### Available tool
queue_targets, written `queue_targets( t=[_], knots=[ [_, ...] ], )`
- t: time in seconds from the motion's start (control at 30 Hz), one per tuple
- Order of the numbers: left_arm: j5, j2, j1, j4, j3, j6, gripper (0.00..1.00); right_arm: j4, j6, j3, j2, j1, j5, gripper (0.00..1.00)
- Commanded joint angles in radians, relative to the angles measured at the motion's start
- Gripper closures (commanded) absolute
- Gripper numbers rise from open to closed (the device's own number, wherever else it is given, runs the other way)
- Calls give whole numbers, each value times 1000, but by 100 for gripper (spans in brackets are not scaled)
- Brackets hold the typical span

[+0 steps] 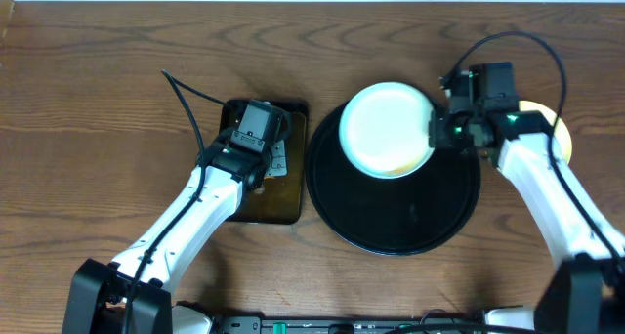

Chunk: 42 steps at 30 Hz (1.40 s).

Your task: Clean dirty plates on tray and stack at the side

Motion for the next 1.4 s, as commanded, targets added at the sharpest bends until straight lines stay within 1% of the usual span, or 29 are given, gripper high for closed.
queue_targets(
  t=[0.0, 0.2, 0.37, 0.53, 0.73, 0.97, 1.23, 1.37],
  knots=[
    [-33, 11, 5, 10, -7, 13, 92, -13, -52, 3, -71, 35, 236, 99],
    [-33, 11, 5, 16, -7, 13, 92, -76, -121, 3, -121, 95, 410, 99],
    [-33, 11, 5, 22, -7, 13, 92, -117, -124, 3, -121, 143, 550, 99],
    [-33, 11, 5, 27, -7, 13, 92, -114, -123, 3, -121, 211, 684, 99],
    [-33, 11, 5, 27, -7, 13, 92, -100, -124, 3, -121, 329, 889, 99],
    [-33, 11, 5, 27, -7, 13, 92, -91, -124, 3, -121, 449, 1027, 99],
    [-33, 11, 5, 27, -7, 13, 92, -32, -124, 3, -121, 557, 1297, 99],
    [-33, 11, 5, 27, -7, 13, 92, -8, -147, 3, -121, 576, 1317, 99]
  ],
)
